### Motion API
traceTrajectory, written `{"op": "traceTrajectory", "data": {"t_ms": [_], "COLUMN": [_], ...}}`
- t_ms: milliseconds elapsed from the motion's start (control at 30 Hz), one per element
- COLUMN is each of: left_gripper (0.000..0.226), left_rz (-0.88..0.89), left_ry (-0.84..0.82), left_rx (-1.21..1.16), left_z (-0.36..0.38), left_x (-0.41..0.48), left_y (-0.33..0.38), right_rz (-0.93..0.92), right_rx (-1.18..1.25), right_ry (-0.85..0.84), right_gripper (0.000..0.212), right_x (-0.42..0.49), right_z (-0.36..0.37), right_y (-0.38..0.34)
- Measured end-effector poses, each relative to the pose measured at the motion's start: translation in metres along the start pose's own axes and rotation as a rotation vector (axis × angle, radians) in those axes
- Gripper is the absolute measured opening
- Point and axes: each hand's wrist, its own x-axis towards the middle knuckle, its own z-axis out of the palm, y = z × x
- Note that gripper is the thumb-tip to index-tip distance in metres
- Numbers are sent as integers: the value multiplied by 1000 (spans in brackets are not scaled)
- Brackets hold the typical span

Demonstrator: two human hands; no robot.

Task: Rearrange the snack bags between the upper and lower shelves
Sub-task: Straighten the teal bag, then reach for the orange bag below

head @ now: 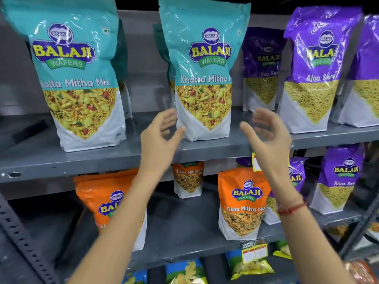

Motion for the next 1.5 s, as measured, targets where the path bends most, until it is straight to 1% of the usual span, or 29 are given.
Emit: {"op": "traceTrajectory", "data": {"t_ms": [33, 67, 100, 133, 167, 233, 267, 333, 400, 433, 467, 500, 533, 600, 633, 667, 700, 767, 833, 900, 1000, 1133, 1267, 1500], "left_gripper": [29, 18, 12, 9, 10, 23, 35, 64, 92, 101, 106, 107, 106, 95, 88, 81, 75, 67, 63, 61, 59, 57, 58, 56], "left_rz": [69, 113, 132, 116, 60, -125, -210, -341, -465, -544, -624, -690, -731, -759, -759, -759, -765, -762, -734, -725, -711, -717, -744, -755], "left_ry": [81, 108, 80, 11, -84, -271, -347, -486, -626, -689, -742, -790, -831, -877, -869, -837, -785, -687, -645, -605, -547, -495, -471, -422], "left_rx": [-25, -47, -61, -65, -64, -32, 9, 94, 146, 153, 154, 157, 157, 118, 85, 52, 26, 5, 27, 32, 12, -7, -6, 8], "left_z": [5, 13, 23, 35, 49, 79, 93, 119, 140, 149, 157, 163, 168, 174, 175, 177, 177, 172, 163, 149, 126, 98, 78, 75], "left_x": [-23, -44, -62, -78, -90, -107, -114, -124, -131, -134, -137, -140, -143, -150, -153, -155, -156, -156, -154, -151, -145, -142, -148, -161], "left_y": [7, 7, 2, -7, -21, -59, -78, -114, -136, -144, -152, -158, -163, -169, -168, -167, -166, -166, -173, -182, -189, -197, -206, -207], "right_rz": [-54, -75, -45, 27, 124, 318, 424, 625, 761, 826, 884, 915, 944, 942, 927, 910, 891, 876, 877, 865, 815, 812, 839, 838], "right_rx": [3, -5, -17, -23, -27, -67, -94, -114, -104, -108, -105, -93, -103, -146, -161, -173, -181, -186, -194, -195, -197, -164, -126, -118], "right_ry": [86, 144, 179, 199, 209, 197, 152, -17, -195, -258, -325, -406, -481, -526, -511, -481, -450, -413, -400, -417, -485, -528, -567, -628], "right_gripper": [31, 24, 21, 22, 27, 43, 51, 76, 103, 111, 114, 112, 105, 82, 69, 61, 57, 61, 66, 65, 63, 69, 65, 72], "right_x": [-19, -38, -57, -75, -91, -115, -124, -133, -140, -142, -144, -143, -141, -137, -136, -135, -137, -141, -145, -146, -145, -151, -165, -169], "right_z": [-7, -13, -18, -22, -25, -31, -36, -45, -53, -55, -57, -58, -57, -55, -53, -50, -47, -37, -23, -9, 12, 40, 57, 60], "right_y": [4, 14, 29, 47, 66, 103, 124, 155, 186, 197, 207, 214, 216, 215, 213, 213, 213, 210, 208, 207, 200, 192, 191, 194]}}
